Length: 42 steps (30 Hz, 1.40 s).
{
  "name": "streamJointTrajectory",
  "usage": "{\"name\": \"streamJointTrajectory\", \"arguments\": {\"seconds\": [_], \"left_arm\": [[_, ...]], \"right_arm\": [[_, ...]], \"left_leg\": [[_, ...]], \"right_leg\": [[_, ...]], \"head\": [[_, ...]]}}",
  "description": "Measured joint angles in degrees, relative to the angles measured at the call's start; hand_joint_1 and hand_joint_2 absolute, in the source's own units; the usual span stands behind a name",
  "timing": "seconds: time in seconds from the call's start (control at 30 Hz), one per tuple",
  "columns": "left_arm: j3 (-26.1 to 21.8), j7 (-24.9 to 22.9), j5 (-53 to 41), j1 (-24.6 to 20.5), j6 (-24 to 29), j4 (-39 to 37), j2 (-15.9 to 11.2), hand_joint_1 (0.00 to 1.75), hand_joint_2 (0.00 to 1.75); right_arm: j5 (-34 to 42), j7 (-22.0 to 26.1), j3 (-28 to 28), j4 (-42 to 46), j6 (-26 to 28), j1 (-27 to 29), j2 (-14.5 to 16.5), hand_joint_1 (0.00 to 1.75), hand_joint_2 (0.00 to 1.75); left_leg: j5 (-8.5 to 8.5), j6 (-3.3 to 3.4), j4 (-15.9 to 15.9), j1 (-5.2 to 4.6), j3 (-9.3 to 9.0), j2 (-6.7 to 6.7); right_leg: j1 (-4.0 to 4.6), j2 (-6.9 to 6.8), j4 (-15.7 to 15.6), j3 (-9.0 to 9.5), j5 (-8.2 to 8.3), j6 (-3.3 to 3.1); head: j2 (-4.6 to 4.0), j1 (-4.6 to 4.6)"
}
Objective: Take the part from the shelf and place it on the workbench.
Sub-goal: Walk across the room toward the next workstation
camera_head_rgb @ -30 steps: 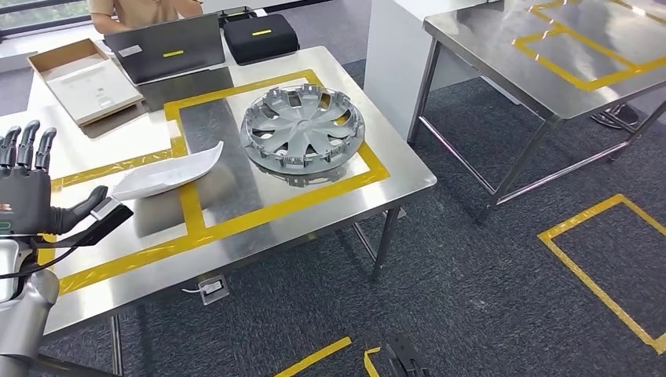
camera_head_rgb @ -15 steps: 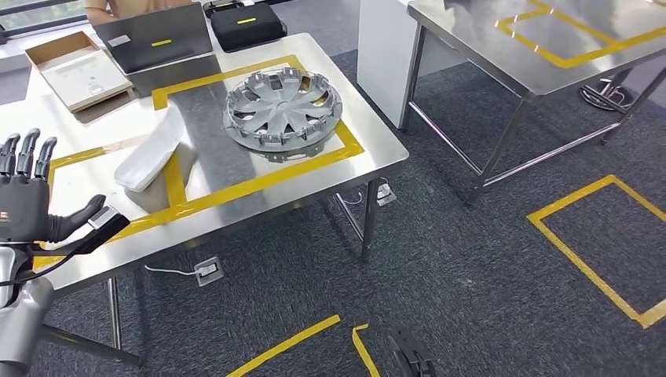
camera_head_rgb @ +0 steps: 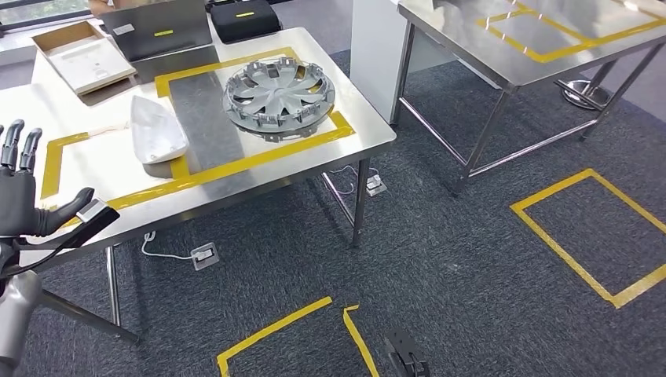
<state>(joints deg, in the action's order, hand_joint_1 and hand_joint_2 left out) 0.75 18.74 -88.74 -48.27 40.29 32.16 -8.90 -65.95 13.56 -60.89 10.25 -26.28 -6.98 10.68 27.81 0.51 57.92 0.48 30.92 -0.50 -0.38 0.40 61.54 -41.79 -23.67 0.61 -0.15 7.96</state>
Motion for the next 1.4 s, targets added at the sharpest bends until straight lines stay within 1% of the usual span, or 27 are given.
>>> {"name": "streamJointTrajectory", "arguments": {"seconds": [0.07,0.1,0.13,0.17,0.23,0.3,0.37,0.43,0.47,0.5,0.57,0.6,0.63,0.7,0.73,0.77,0.83,0.9,0.97,1.03,1.1,1.13,1.17,1.2,1.27,1.33,1.4], "left_arm": [[0.0,-0.3,-0.1,-0.1,0.0,-0.4,0.2,0.0,0.0],[0.0,-0.3,0.0,-0.1,0.0,-0.7,0.2,0.0,0.0],[0.0,-0.4,0.0,-0.1,0.0,-0.9,0.2,0.0,0.0],[0.0,-0.3,0.1,-0.1,0.0,-1.2,0.2,0.0,0.0],[0.0,-0.2,0.4,-0.1,0.0,-1.4,0.2,0.0,0.0],[0.0,-0.2,0.5,-0.2,0.0,-1.5,0.1,0.0,0.0],[0.0,-0.3,0.6,-0.5,0.0,-1.7,0.1,0.0,0.0],[0.0,-0.4,0.6,-0.8,0.0,-2.1,0.1,0.0,0.0],[0.0,-0.5,0.5,-0.9,0.0,-2.3,0.1,0.0,0.0],[0.0,-0.5,0.5,-1.0,0.0,-2.6,0.0,0.0,0.0],[0.1,-0.5,0.7,-1.3,0.0,-3.0,-0.2,0.0,0.0],[0.1,-0.5,0.9,-1.4,0.0,-3.2,-0.2,0.0,0.0],[0.1,-0.4,1.2,-1.5,0.0,-3.5,-0.2,0.0,0.0],[0.1,0.1,2.8,-1.6,0.0,-4.1,-0.1,0.0,0.0],[0.0,0.5,4.1,-1.8,0.0,-4.4,-0.1,0.0,0.0],[-0.1,1.0,5.6,-2.2,0.0,-4.9,0.0,0.0,0.0],[-0.9,1.6,9.6,-3.4,-0.7,-6.3,0.6,0.0,0.0],[-2.8,1.7,14.2,-4.8,-3.0,-8.4,1.3,0.0,0.0],[-5.2,1.1,18.1,-5.6,-6.6,-10.3,1.9,0.0,0.0],[-7.3,0.5,20.4,-5.8,-9.6,-11.5,2.3,0.0,0.87],[-8.8,0.3,21.4,-5.8,-10.9,-12.3,2.5,0.0,1.75],[-9.4,0.3,21.7,-5.7,-11.3,-12.8,2.6,0.0,1.75],[-9.9,0.2,22.0,-5.6,-11.8,-13.2,2.7,0.0,1.75],[-10.4,0.1,22.3,-5.5,-12.4,-13.5,2.7,0.0,1.75],[-11.3,-0.1,23.3,-5.3,-13.7,-13.9,2.7,0.0,1.75],[-12.2,0.0,25.0,-4.7,-14.2,-14.0,2.6,0.0,1.75],[-12.8,0.2,27.3,-3.1,-14.3,-14.1,2.5,0.0,1.75]], "right_arm": [[0.0,0.1,0.0,0.0,0.0,0.0,0.0,0.0,0.0],[0.1,0.1,0.0,0.0,-0.1,0.0,0.0,0.0,0.0],[0.1,0.1,0.0,0.0,-0.1,0.0,0.0,0.0,0.0],[0.1,0.1,0.0,0.0,-0.1,0.0,0.0,0.0,0.0],[0.1,0.0,0.0,0.0,-0.1,0.0,0.0,0.0,0.0],[0.2,0.0,0.0,0.0,-0.1,0.0,0.0,0.0,0.0],[0.3,-0.1,0.0,0.0,0.0,0.1,0.1,0.0,0.0],[0.4,-0.1,0.0,0.0,0.0,0.2,0.1,0.0,0.0],[0.4,-0.2,0.0,0.0,0.0,0.2,0.1,0.0,0.0],[0.4,-0.2,0.0,0.0,0.0,0.2,0.1,0.0,0.0],[0.5,-0.2,0.0,0.0,0.1,0.2,0.1,0.0,0.0],[0.5,-0.2,0.0,0.0,0.1,0.3,0.1,0.0,0.0],[0.6,-0.2,0.0,0.0,0.1,0.3,0.1,0.0,0.0],[0.7,-0.1,0.0,0.0,0.0,0.4,0.1,0.0,0.0],[0.8,-0.1,0.0,0.0,0.0,0.4,0.1,0.0,0.0],[0.8,-0.1,0.0,0.0,0.0,0.4,0.2,0.0,0.0],[1.0,0.0,-0.1,0.0,0.0,0.6,0.3,0.0,0.0],[1.2,0.1,-0.1,0.0,0.1,0.8,0.4,0.0,0.0],[1.3,0.0,-0.1,0.0,0.0,1.1,0.4,0.0,0.0],[1.3,-0.2,-0.2,0.0,0.0,1.5,0.5,0.0,0.0],[1.4,-0.3,-0.2,0.0,0.0,1.7,0.6,0.0,0.0],[1.4,-0.3,-0.2,0.0,0.0,1.9,0.6,0.0,0.0],[1.5,-0.3,-0.2,0.0,0.0,1.9,0.6,0.0,0.44],[1.5,-0.3,-0.2,0.0,0.0,2.0,0.6,0.0,0.87],[1.7,-0.1,-0.2,0.0,0.0,1.9,0.6,0.0,1.75],[2.5,-0.2,-0.2,0.0,0.0,2.1,0.6,0.0,1.75],[4.2,-0.8,0.3,0.0,0.0,2.6,0.5,0.0,1.75]], "left_leg": [[-1.53,0.36,0.1,0.01,1.78,-0.16],[-2.29,0.35,0.2,0.02,2.83,-0.21],[-3.05,0.26,0.4,0.06,3.92,-0.25],[-3.78,0.1,0.6,0.14,5.07,-0.28],[-5.15,-0.45,1.1,0.39,7.25,-0.28],[-6.27,-1.29,1.6,0.48,8.7,-0.27],[-7.34,-2.15,1.5,0.49,9.09,-0.24],[-7.88,-2.86,1.1,0.63,9.22,-0.15],[-6.86,-3.14,1.6,0.69,9.55,-0.1],[-4.68,-3.32,3.2,0.71,10.17,-0.04],[1.44,-3.52,9.6,0.68,11.73,0.1],[3.49,-3.55,13.4,0.64,12.31,0.16],[4.08,-3.49,16.3,0.6,12.39,0.21],[1.83,-3.02,17.7,0.44,10.44,0.27],[0.55,-2.55,15.6,0.26,8.05,0.29],[0.67,-1.96,11.9,-0.02,4.7,0.29],[3.0,-1.18,4.0,-0.59,-1.0,0.19],[4.08,-0.71,0.6,-0.99,-2.6,0.08],[2.79,0.04,-0.1,-0.88,-2.4,-0.05],[1.45,0.57,-0.5,-0.56,-1.82,-0.22],[0.55,0.69,-0.4,-0.48,-0.68,-0.24],[0.21,0.6,-0.3,-0.43,-0.12,-0.22],[-0.05,0.45,-0.1,-0.34,0.39,-0.2],[-0.22,0.28,0.2,-0.21,0.81,-0.18],[-0.26,-0.24,0.9,0.02,1.47,-0.2],[-0.15,-0.95,1.5,-0.07,1.91,-0.24],[-0.1,-0.87,1.6,-0.3,2.02,-0.24]], "right_leg": [[-0.22,-0.05,7.0,-1.81,-5.9,0.52],[-0.31,-0.06,10.6,-2.33,-7.47,0.74],[-0.4,-0.07,12.9,-2.2,-7.58,0.92],[-0.48,-0.08,13.5,-1.21,-6.52,1.06],[-0.7,-0.12,9.2,3.44,-4.25,1.27],[-0.5,0.01,2.0,8.61,-5.4,0.81],[-0.14,0.22,-1.3,10.34,-6.76,-0.31],[-0.17,0.15,-1.3,9.68,-5.74,-1.39],[-0.22,0.07,-1.4,9.2,-5.03,-1.87],[-0.31,0.0,-1.6,8.6,-4.27,-2.25],[-0.25,-0.03,-1.7,7.08,-2.86,-2.67],[-0.16,-0.04,-1.7,6.19,-2.17,-2.75],[-0.04,-0.04,-1.6,5.29,-1.46,-2.81],[0.19,-0.04,-1.6,3.44,-0.08,-2.81],[0.29,-0.04,-1.6,2.61,0.61,-2.76],[0.43,-0.03,-1.6,1.91,1.22,-2.63],[0.54,-0.12,-1.6,1.26,2.3,-2.13],[0.32,-0.26,-2.1,1.39,3.37,-1.29],[0.03,-0.24,-2.1,1.21,3.39,-0.52],[-0.13,-0.17,2.1,-0.54,0.14,0.11],[-0.35,-0.17,9.6,-3.21,-4.31,0.72],[-0.49,-0.18,12.3,-3.87,-5.51,0.97],[-0.59,-0.19,13.0,-3.48,-5.7,1.16],[-0.67,-0.21,11.5,-1.95,-5.01,1.29],[-0.77,-0.23,4.3,3.09,-3.09,1.36],[-0.7,-0.1,-0.5,6.01,-2.42,0.7],[-0.66,0.01,-1.3,6.26,-2.37,-0.01]], "head": [[0.0,0.15],[0.0,0.18],[0.0,0.18],[0.0,0.2],[0.0,0.24],[0.0,0.5],[0.0,0.64],[0.0,0.46],[0.0,0.32],[0.0,0.06],[0.0,-0.41],[0.0,-0.56],[0.0,-0.61],[0.0,-0.66],[0.0,-0.66],[0.0,-0.64],[0.0,-0.53],[0.0,-0.56],[0.0,-0.68],[0.0,-0.66],[0.0,-0.62],[0.0,-0.62],[0.0,-0.62],[0.0,-0.61],[0.0,-0.6],[0.0,-0.7],[0.0,-0.81]]}}
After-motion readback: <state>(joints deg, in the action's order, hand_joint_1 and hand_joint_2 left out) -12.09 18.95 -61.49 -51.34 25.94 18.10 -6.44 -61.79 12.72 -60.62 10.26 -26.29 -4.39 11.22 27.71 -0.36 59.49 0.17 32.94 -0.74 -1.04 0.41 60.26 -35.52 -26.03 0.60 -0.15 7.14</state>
